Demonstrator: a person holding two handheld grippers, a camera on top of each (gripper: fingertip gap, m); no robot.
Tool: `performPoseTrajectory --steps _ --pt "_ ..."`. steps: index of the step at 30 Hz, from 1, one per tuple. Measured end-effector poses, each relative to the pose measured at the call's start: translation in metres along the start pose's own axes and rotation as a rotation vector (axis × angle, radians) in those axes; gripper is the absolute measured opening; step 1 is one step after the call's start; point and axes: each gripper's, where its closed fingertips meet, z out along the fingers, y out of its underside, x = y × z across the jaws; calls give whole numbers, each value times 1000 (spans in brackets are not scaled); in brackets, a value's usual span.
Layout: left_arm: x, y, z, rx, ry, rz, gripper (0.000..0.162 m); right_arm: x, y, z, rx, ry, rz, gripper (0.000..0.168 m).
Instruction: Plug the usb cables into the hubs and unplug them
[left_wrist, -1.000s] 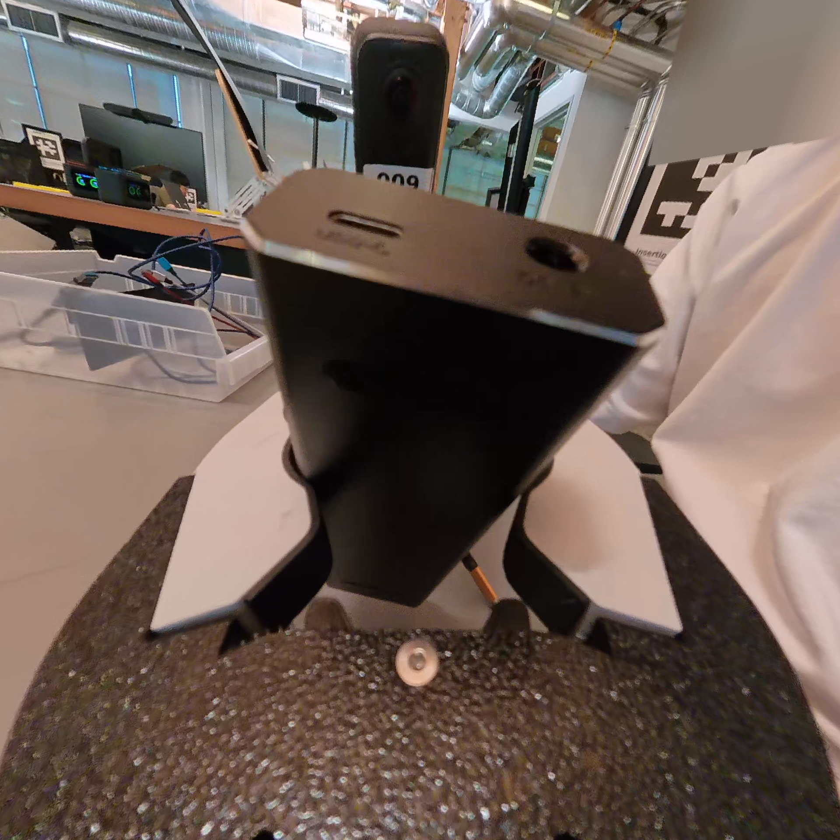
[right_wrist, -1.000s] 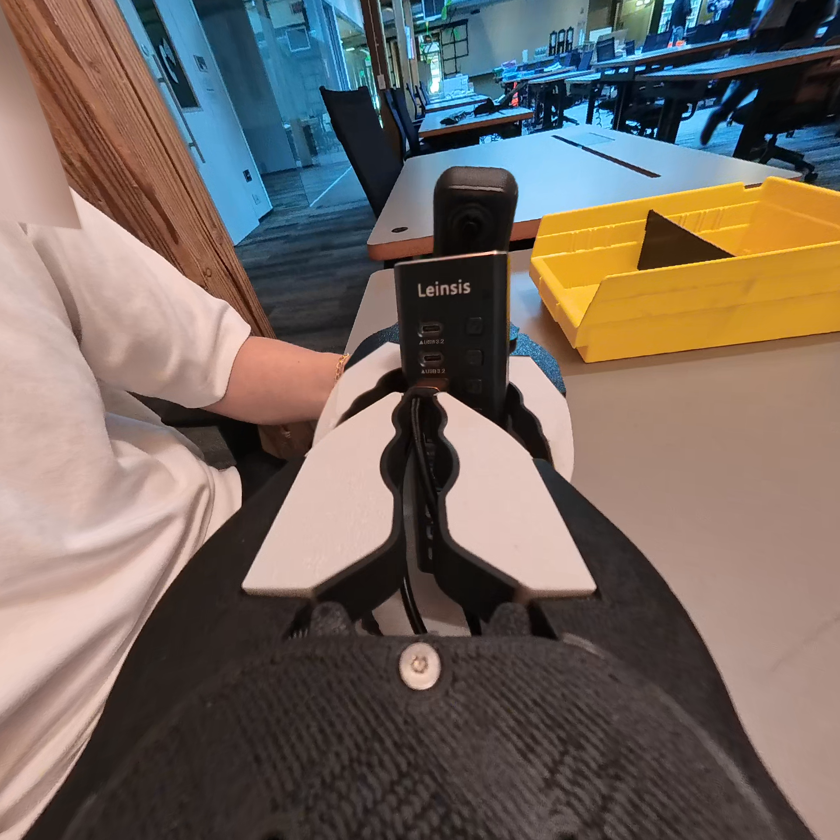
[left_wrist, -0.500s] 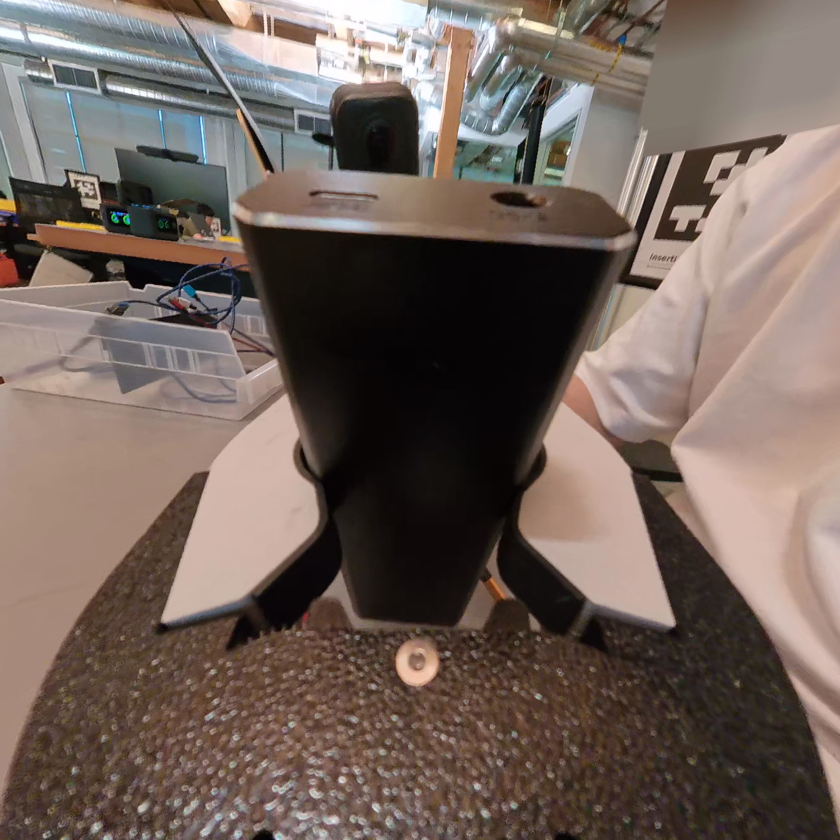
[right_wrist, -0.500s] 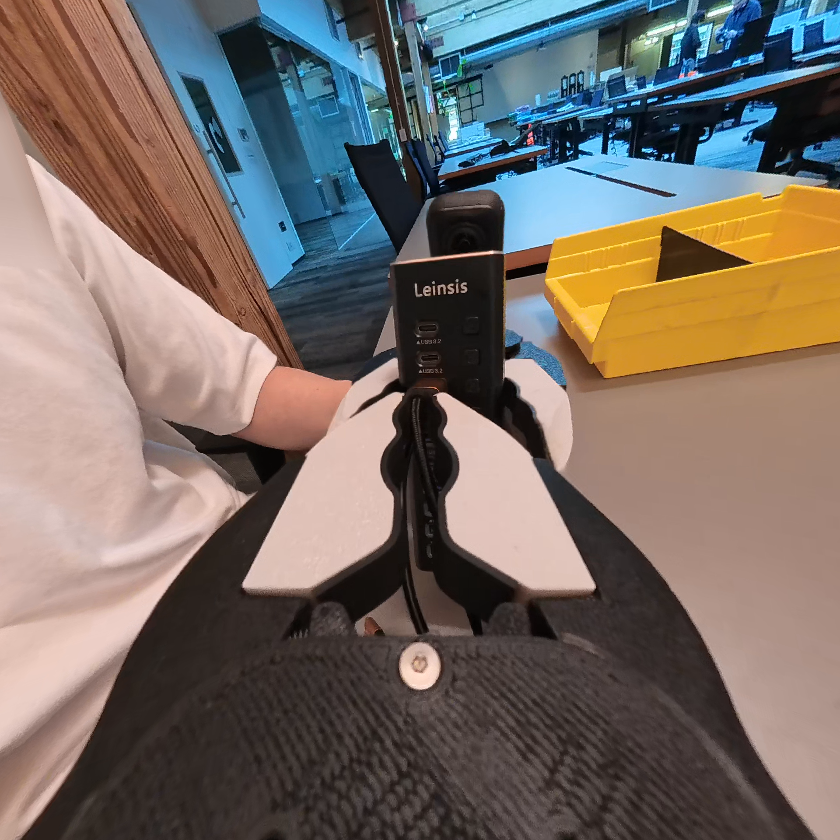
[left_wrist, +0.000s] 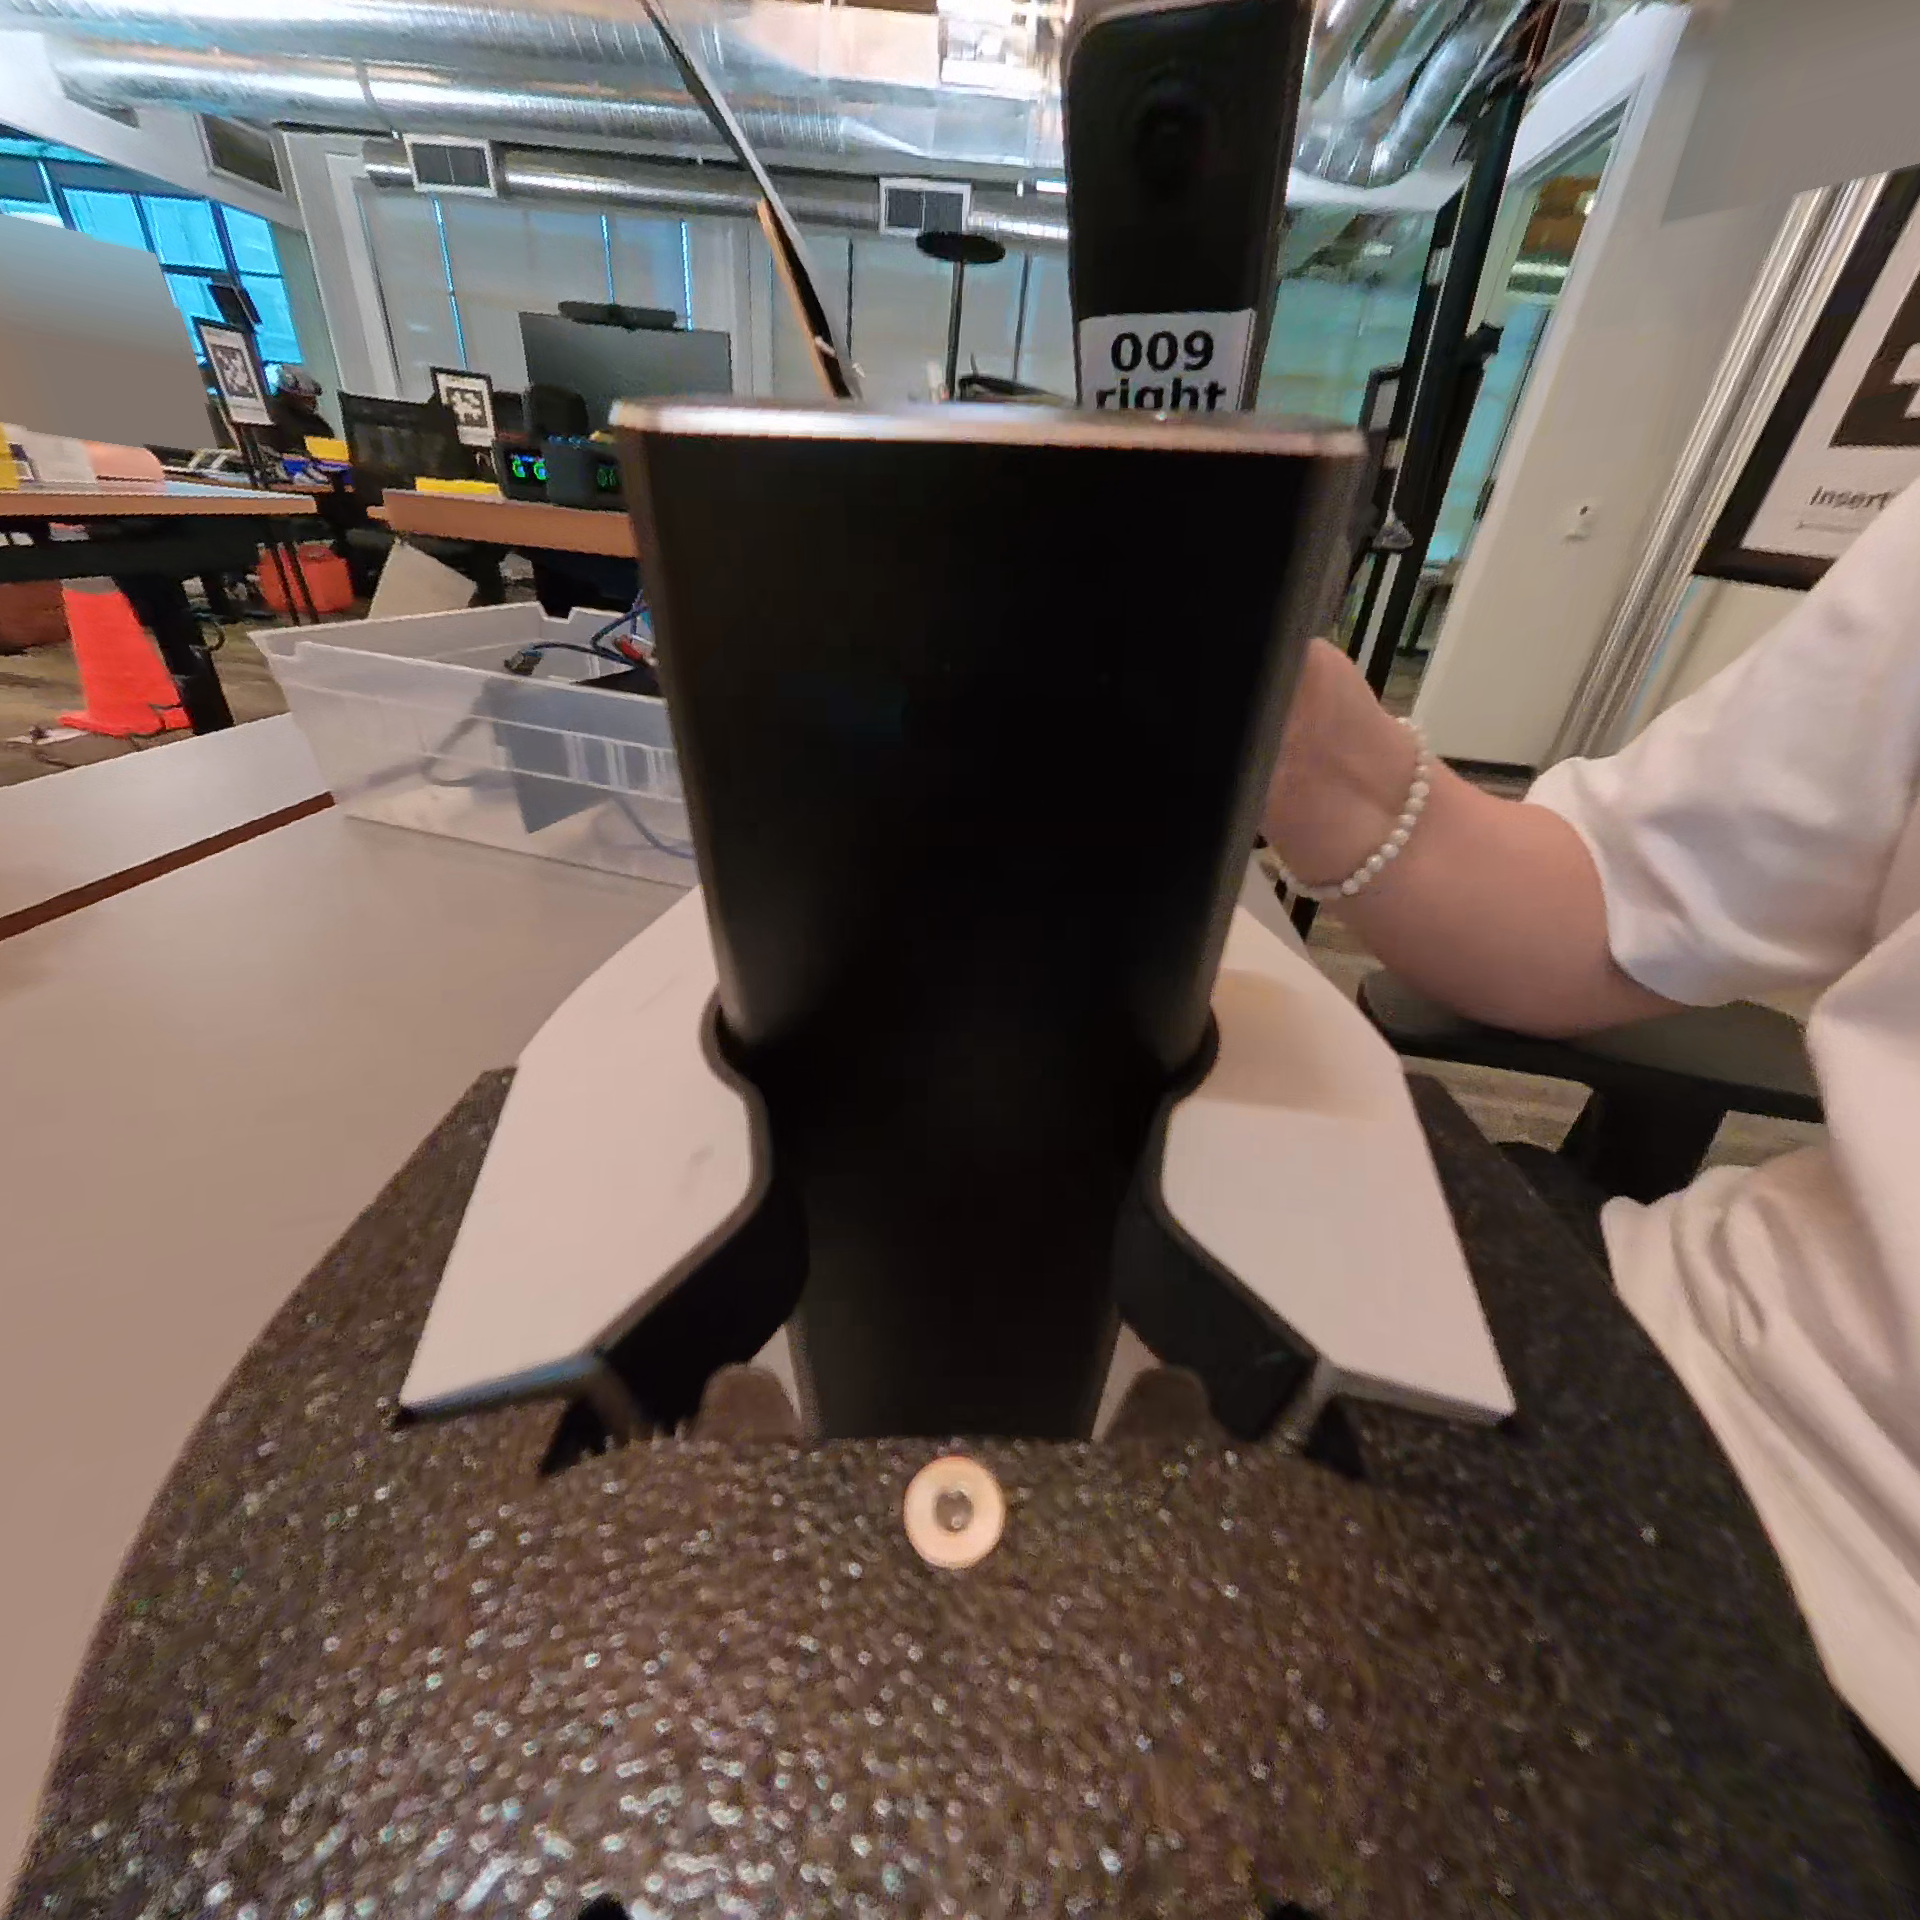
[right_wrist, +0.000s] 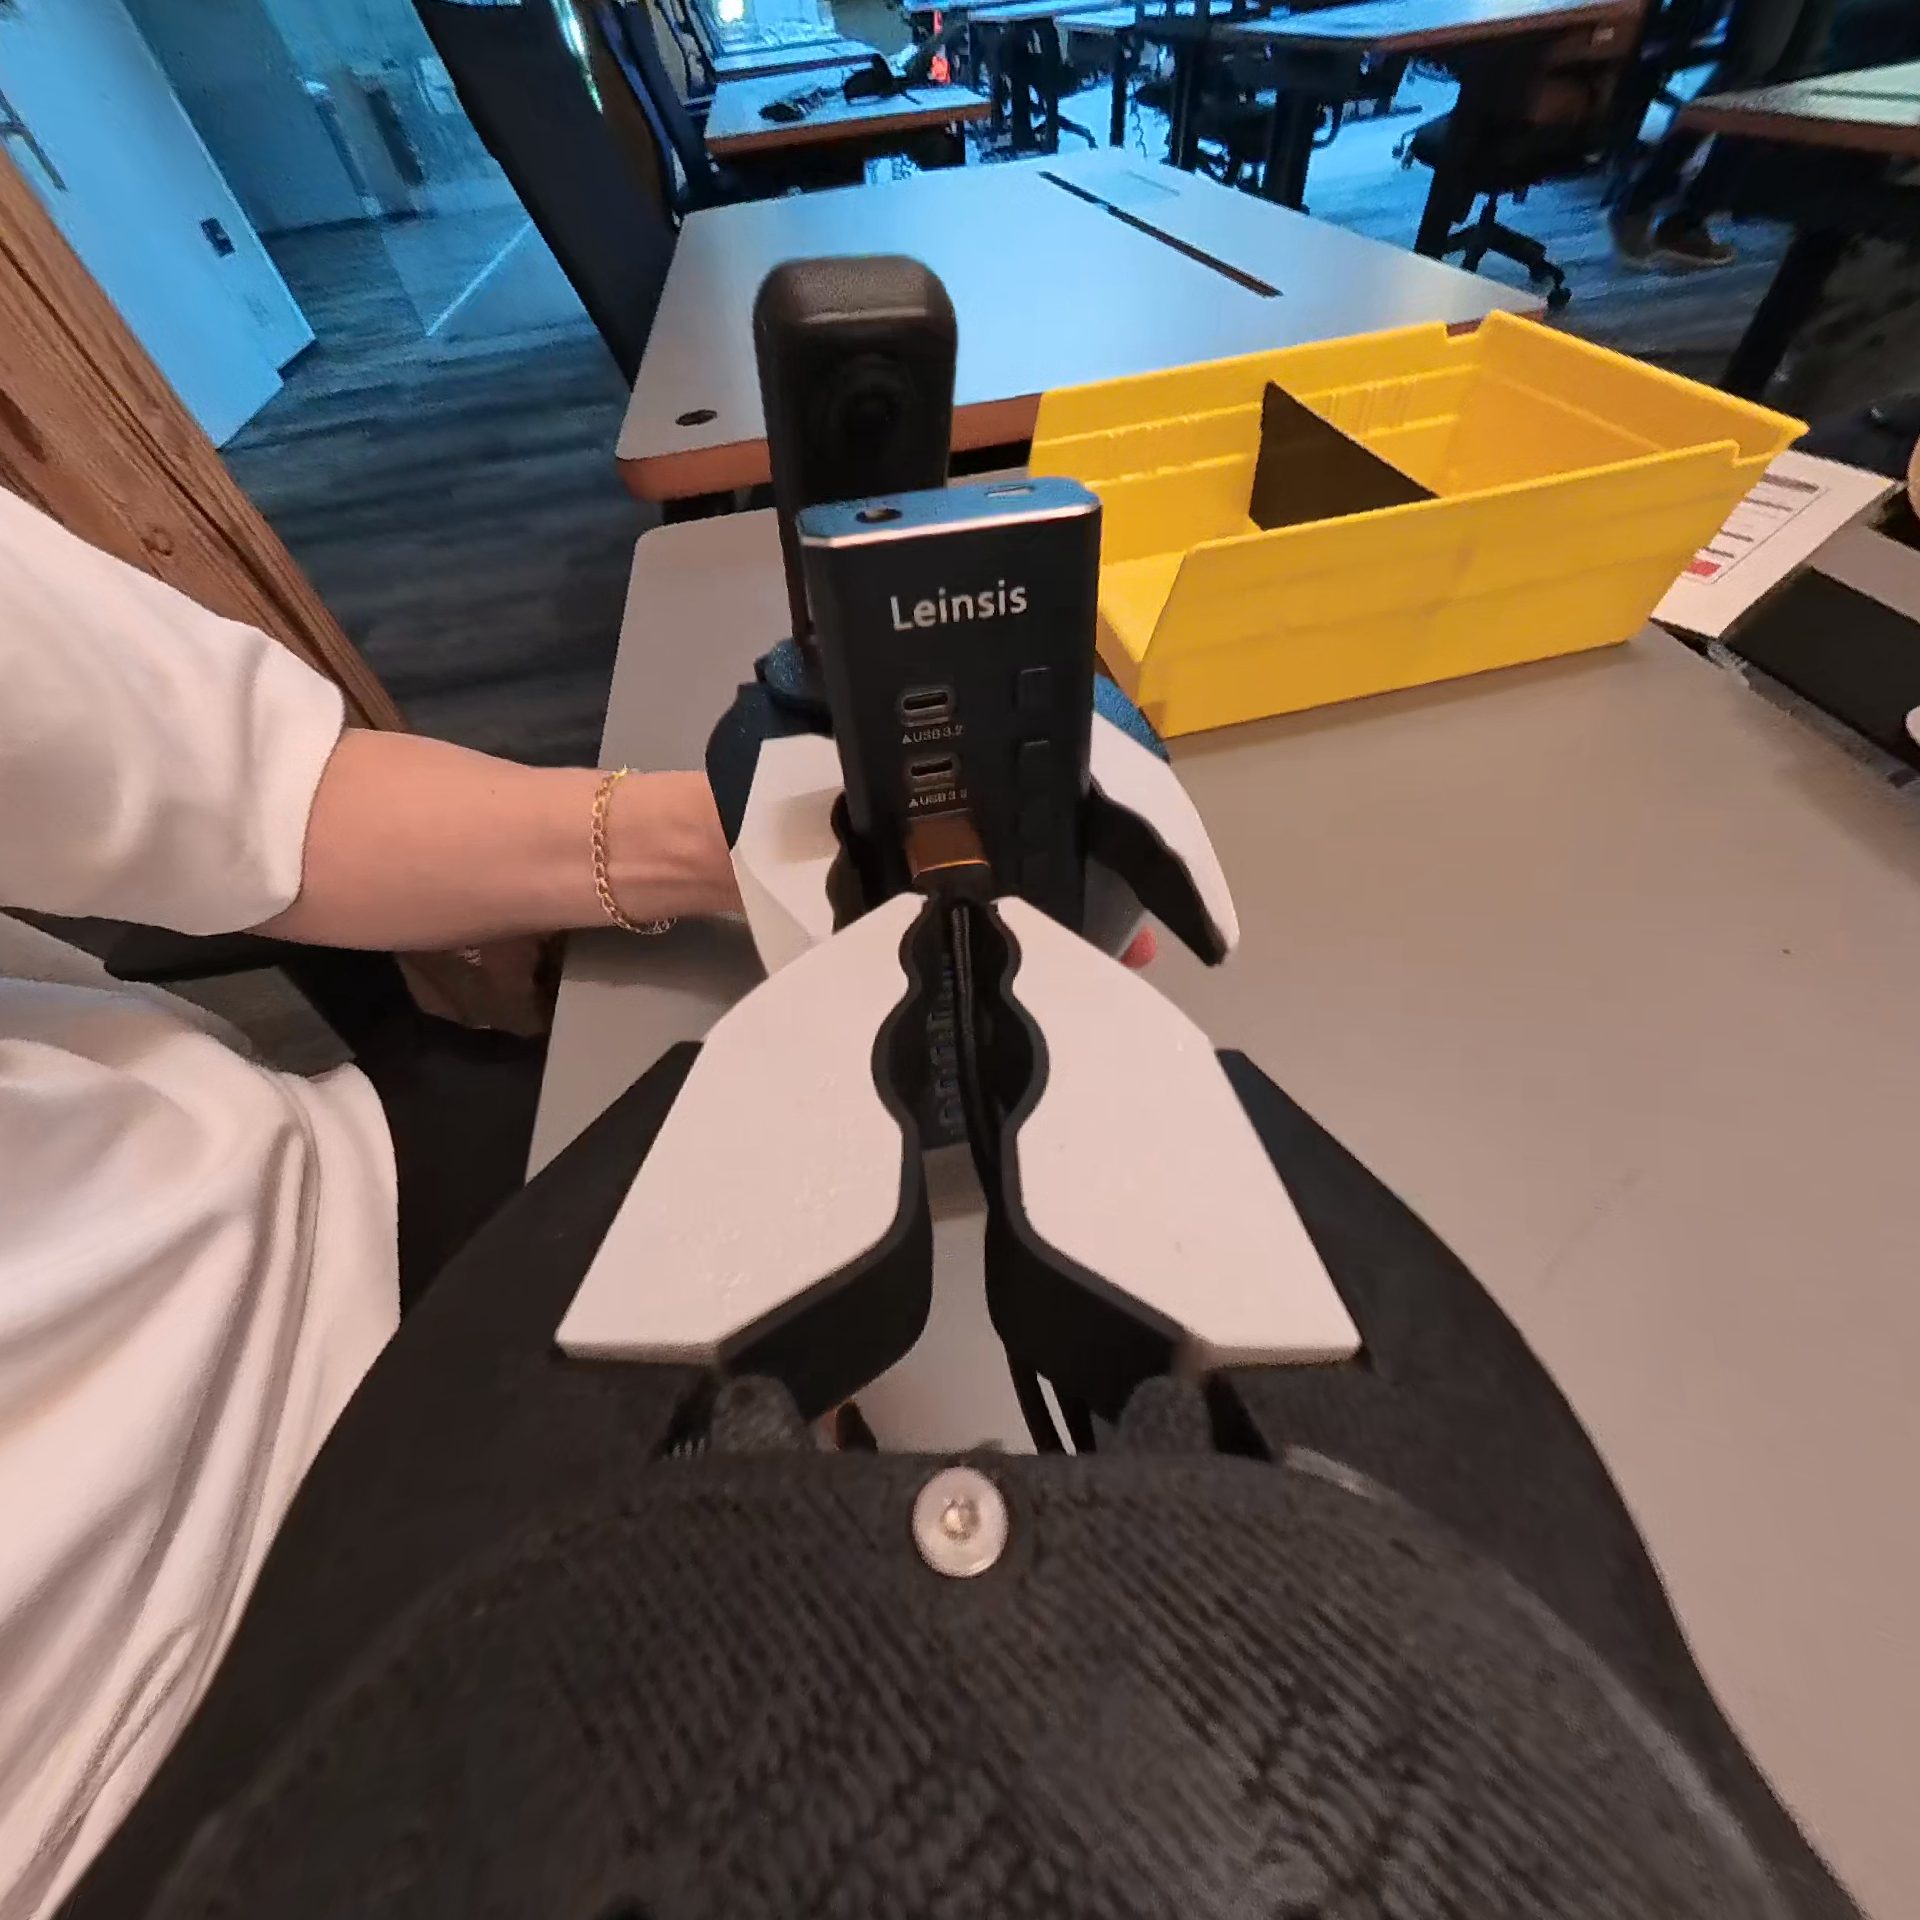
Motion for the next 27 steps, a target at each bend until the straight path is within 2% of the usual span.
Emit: performPoseTrajectory --steps 4,7,10,13,18,23,27 --pt "-5 8 -3 -64 -27 44 74 4 8 2 -65 48 -39 7" --pt "-1 10 -4 -118 9 32 75 1 5 3 -30 18 -64 7" --pt "10 -3 -4 -51 54 52 72 -9 -14 -1 58 0 -109 7" --pt "16 -2 -1 -20 81 57 72 -14 -18 -3 47 11 -145 7" --pt "23 -14 0 147 142 -20 74 -15 -29 -11 93 28 -141 7" --pt "27 -7 4 135 196 -79 66 -14 -32 -15 116 17 -125 7" --pt "21 -7 6 109 130 -63 64 -10 -32 -19 139 6 -91 7"
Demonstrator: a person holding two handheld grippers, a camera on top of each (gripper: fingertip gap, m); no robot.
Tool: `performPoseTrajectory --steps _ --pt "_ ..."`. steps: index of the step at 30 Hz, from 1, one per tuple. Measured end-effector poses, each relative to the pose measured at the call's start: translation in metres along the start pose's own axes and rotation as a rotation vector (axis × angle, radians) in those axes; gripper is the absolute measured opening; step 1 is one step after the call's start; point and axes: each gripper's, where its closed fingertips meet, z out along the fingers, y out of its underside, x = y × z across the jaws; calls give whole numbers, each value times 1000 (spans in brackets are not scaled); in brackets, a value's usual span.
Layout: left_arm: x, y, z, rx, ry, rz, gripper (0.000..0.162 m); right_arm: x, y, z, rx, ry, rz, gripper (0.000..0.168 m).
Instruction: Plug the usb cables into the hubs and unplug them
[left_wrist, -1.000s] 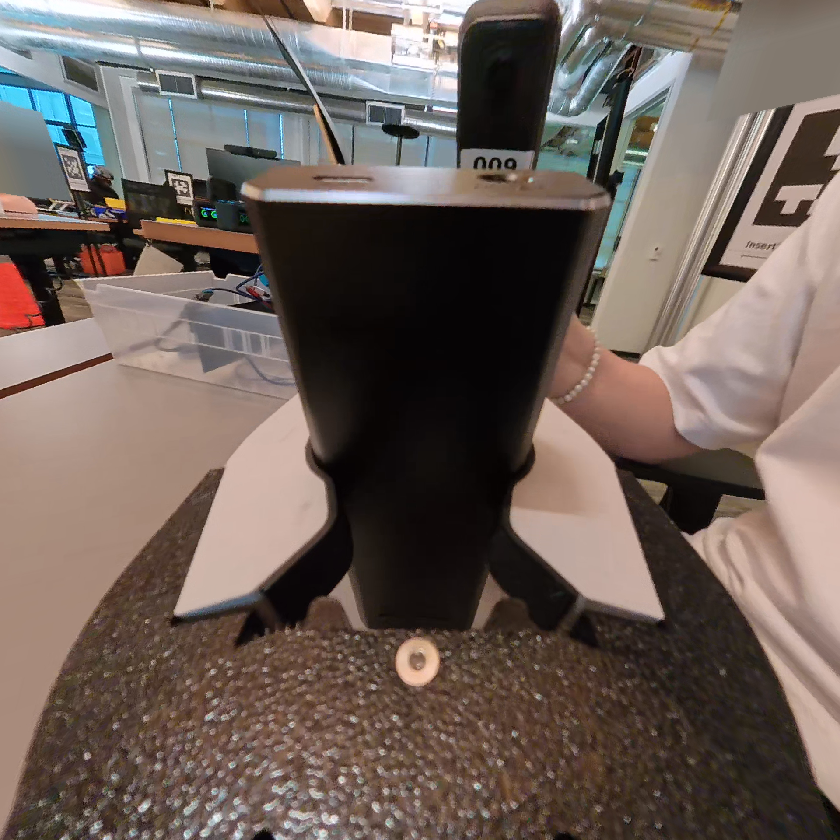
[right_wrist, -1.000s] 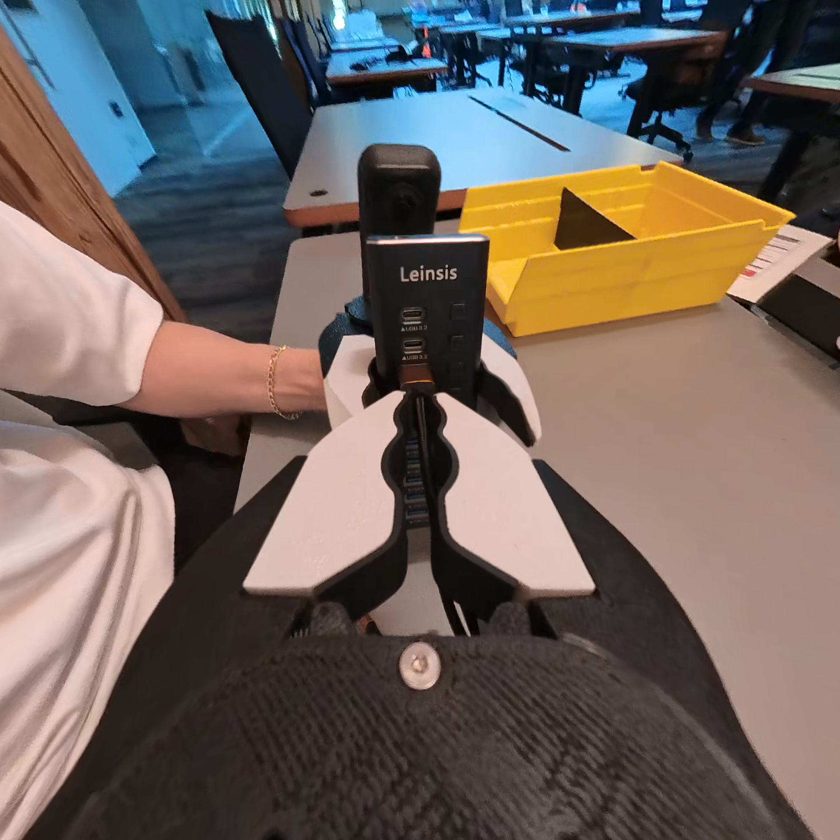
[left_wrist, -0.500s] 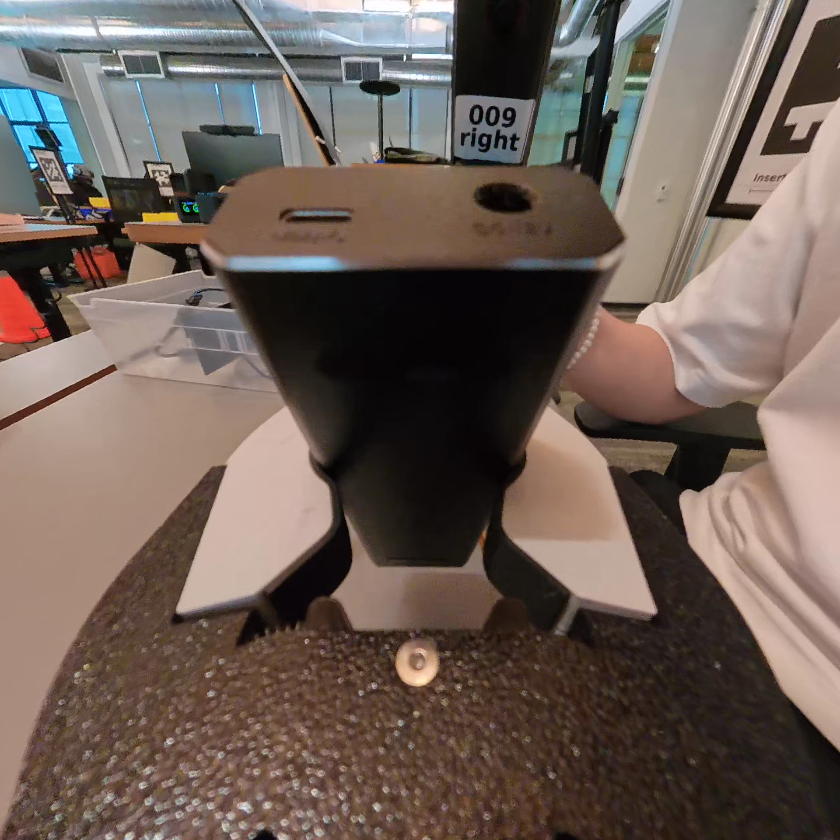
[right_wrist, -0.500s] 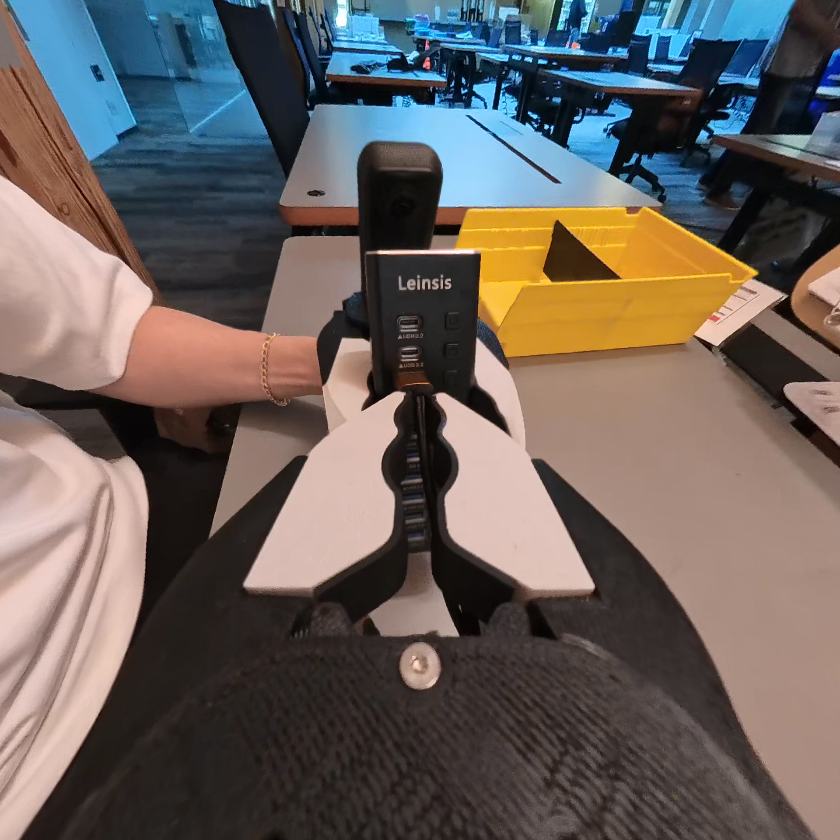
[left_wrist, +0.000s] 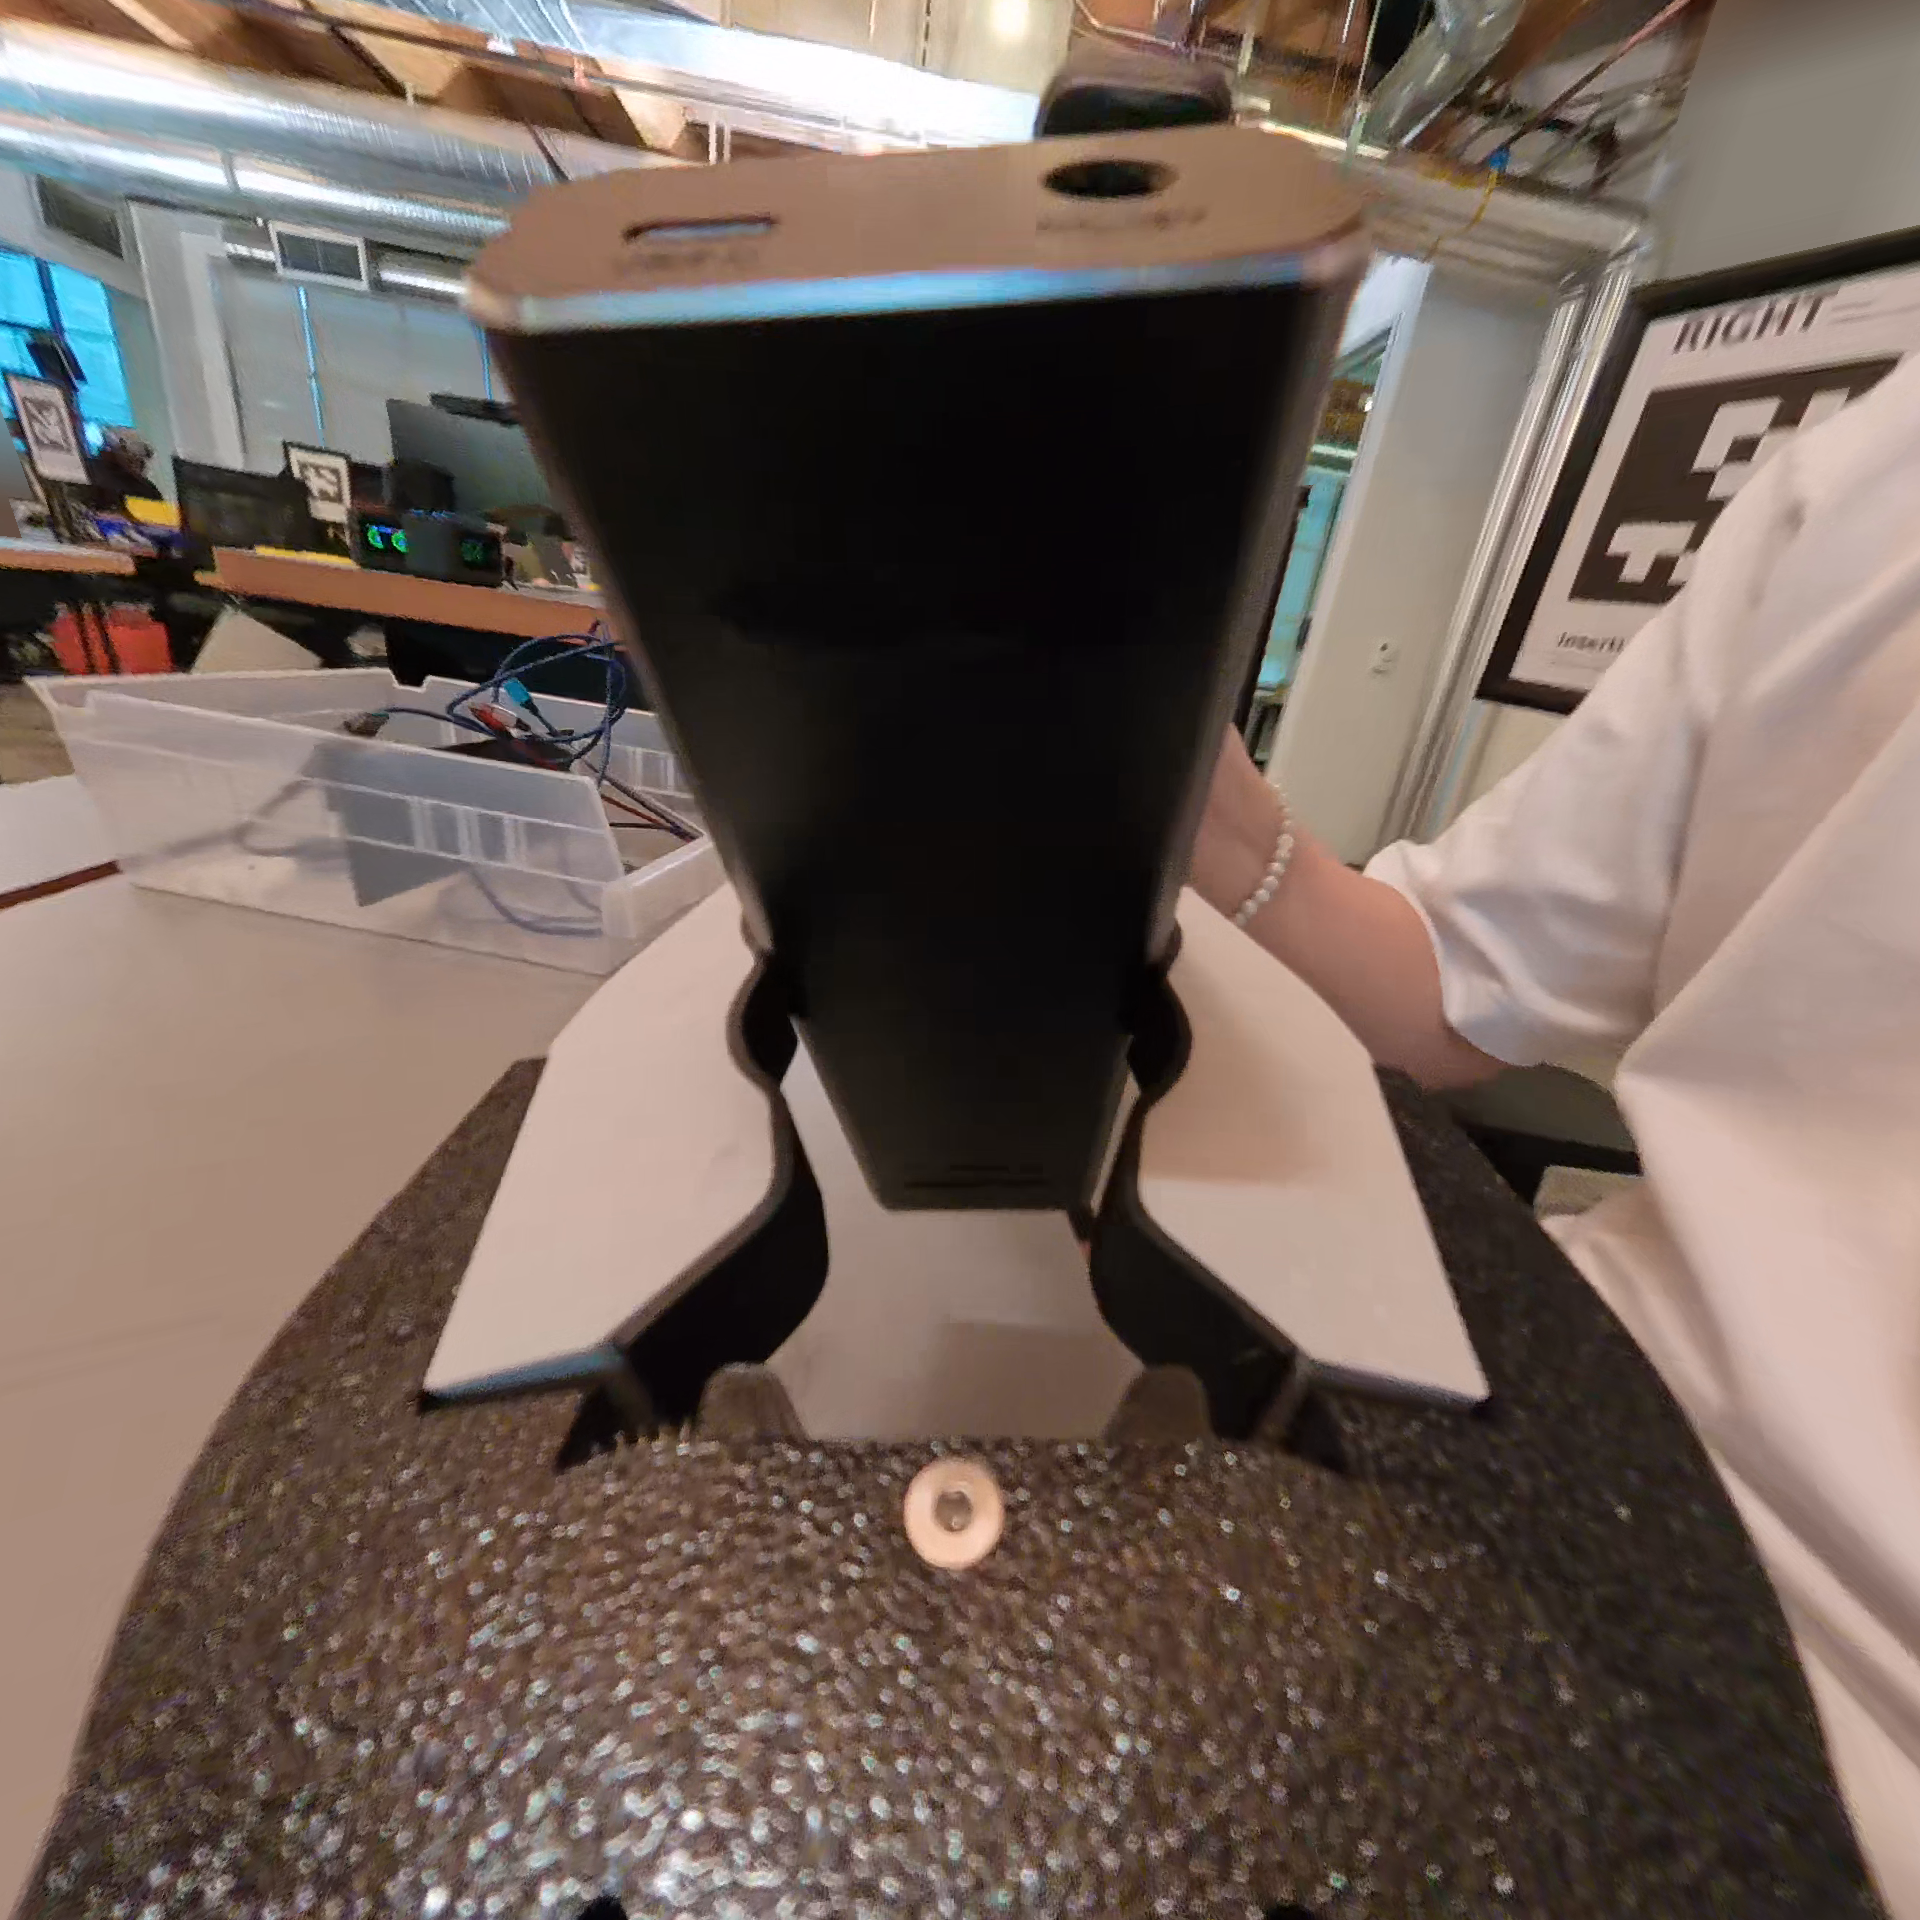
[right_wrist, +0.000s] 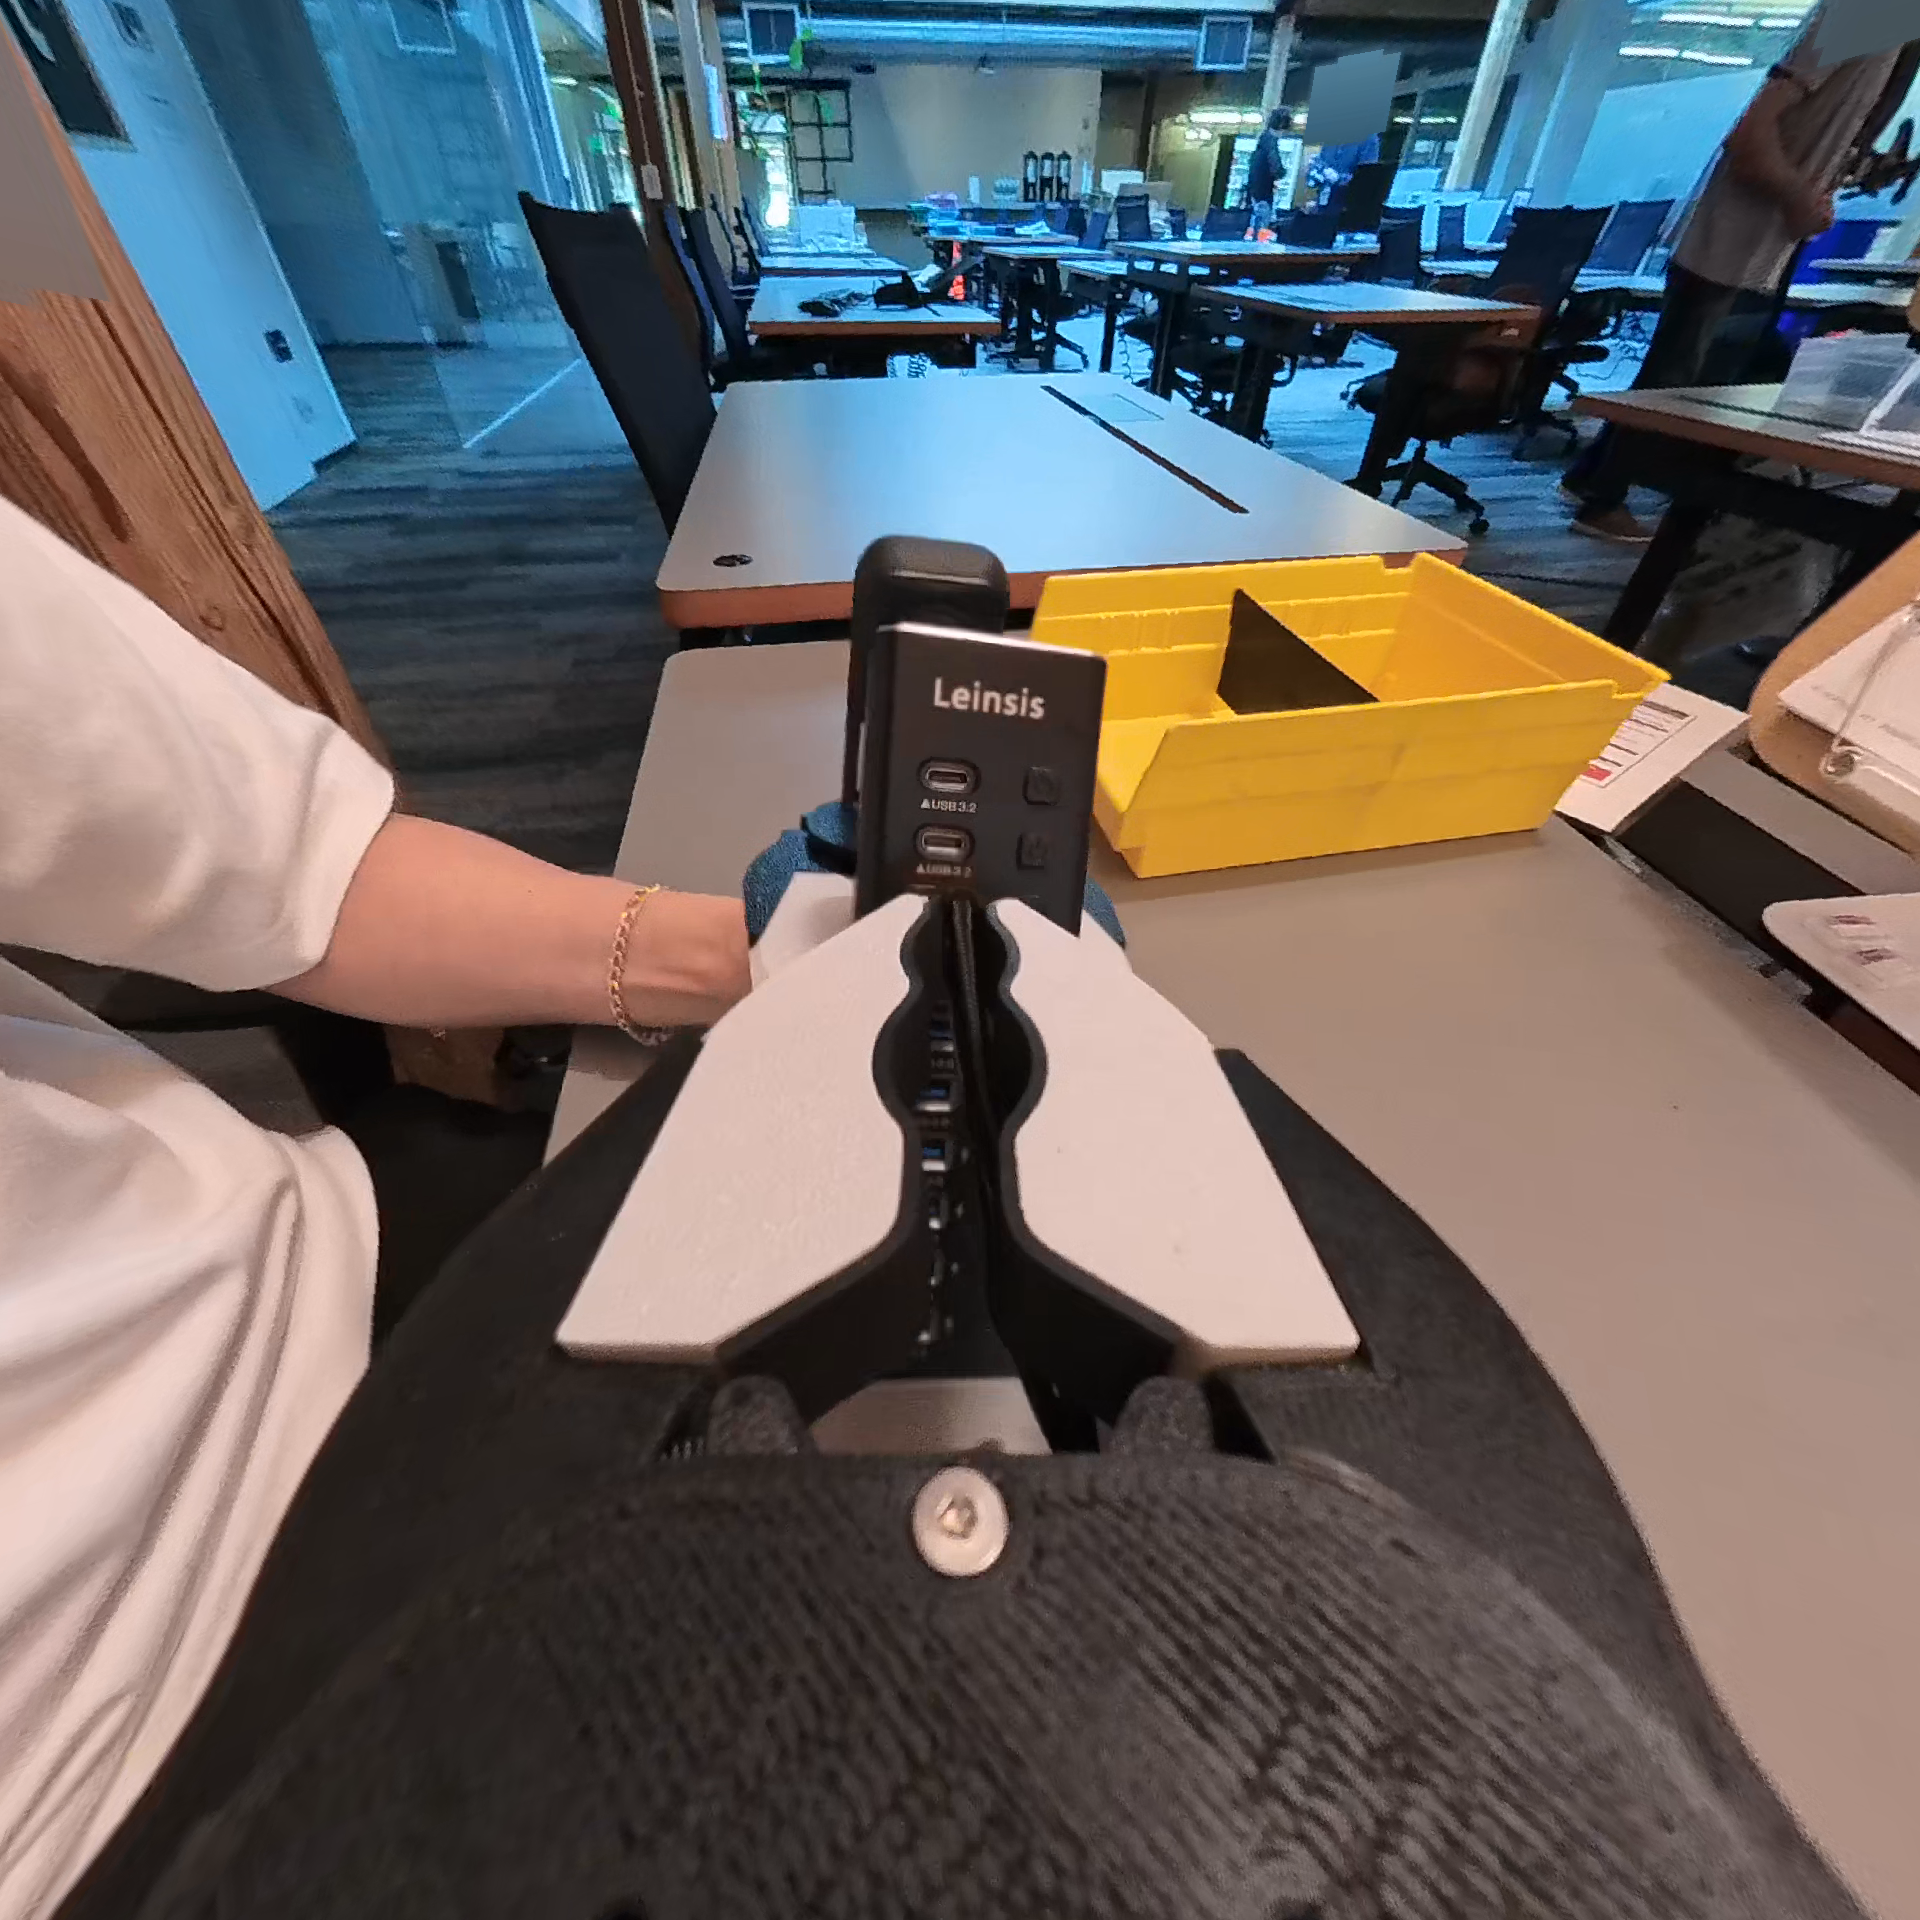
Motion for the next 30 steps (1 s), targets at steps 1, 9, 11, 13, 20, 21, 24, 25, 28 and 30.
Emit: performPoseTrajectory --steps 1,9,11,13,20,21,24,25,28,30 --pt "-2 -2 -1 4 -4 -28 63 3 1 -2 -5 11 7 7" --pt "-26 5 -16 -194 -189 175 60 19 29 -8 -194 83 29 6" --pt "-27 7 -20 -207 -189 172 60 21 33 -6 -200 78 28 6" --pt "-30 9 -22 -213 -194 162 60 24 38 -5 -212 83 22 5" --pt "-29 8 -24 -214 -177 155 60 23 41 -6 -249 91 5 5" --pt "-29 8 -25 -217 -176 158 60 23 42 -6 -253 89 8 5" --pt "-28 10 -25 -219 -163 153 61 22 45 -6 -257 64 31 6" --pt "-27 9 -25 -208 -152 146 60 21 44 -6 -244 52 40 6" --pt "-25 7 -25 -187 -132 136 61 19 42 -7 -223 21 67 6" --pt "-22 4 -24 -165 -113 128 61 15 39 -6 -206 2 74 6"
